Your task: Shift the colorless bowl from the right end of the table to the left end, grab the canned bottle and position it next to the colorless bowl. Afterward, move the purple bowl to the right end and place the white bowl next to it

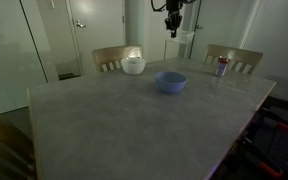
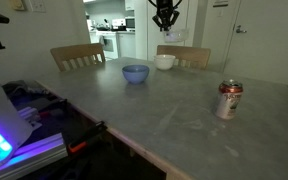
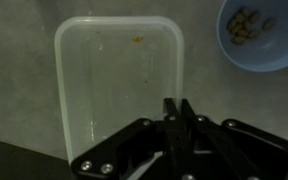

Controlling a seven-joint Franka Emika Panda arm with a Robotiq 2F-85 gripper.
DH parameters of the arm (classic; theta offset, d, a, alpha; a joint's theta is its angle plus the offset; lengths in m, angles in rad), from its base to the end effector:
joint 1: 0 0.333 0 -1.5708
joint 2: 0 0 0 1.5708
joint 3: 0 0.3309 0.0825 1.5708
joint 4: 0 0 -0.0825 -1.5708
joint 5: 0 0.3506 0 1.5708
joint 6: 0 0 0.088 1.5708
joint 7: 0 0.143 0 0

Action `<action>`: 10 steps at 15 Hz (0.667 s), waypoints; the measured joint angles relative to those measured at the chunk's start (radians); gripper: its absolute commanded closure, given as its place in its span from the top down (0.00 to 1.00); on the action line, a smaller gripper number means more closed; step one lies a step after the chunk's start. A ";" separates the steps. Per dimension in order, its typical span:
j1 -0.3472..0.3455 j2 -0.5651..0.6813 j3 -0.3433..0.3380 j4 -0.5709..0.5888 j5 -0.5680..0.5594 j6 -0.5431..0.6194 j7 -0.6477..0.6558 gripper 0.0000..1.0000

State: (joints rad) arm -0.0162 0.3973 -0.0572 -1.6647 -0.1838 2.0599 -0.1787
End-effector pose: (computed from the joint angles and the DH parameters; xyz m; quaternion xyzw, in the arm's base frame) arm 0.6380 -0.0587 0.3724 0.9910 0.0977 -0.0126 0.0911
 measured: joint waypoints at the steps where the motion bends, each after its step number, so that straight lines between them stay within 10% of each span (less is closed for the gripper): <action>1: 0.002 -0.018 0.002 -0.023 0.000 0.005 0.000 0.07; 10: 0.006 -0.033 0.012 -0.050 -0.001 0.019 0.000 0.02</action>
State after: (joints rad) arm -0.0105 0.3643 -0.0453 -1.7142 -0.1847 2.0790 -0.1787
